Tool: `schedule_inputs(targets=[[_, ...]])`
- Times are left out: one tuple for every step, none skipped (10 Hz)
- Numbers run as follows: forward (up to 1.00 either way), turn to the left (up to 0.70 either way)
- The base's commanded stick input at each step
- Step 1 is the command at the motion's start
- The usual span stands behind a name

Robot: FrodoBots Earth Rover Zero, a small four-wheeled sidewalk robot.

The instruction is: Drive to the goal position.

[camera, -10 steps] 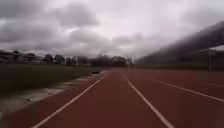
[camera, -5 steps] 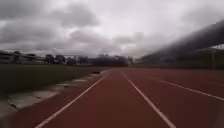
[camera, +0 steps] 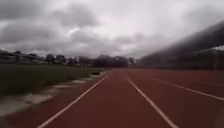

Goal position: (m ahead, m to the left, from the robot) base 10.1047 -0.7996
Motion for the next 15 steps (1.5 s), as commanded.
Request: schedule_inputs(targets=[[0.70,0.00],[0.70,0.00],[0.70,0.00],[0.70,0.00],[0.70,0.00],[0.70,0.00],[0.70,0.00],[0.70,0.00],[0.70,0.00],[0.70,0.00],[0.70,0.00],[0.70,0.00],[0.70,0.00],[0.70,0.00],[0.70,-0.15]])
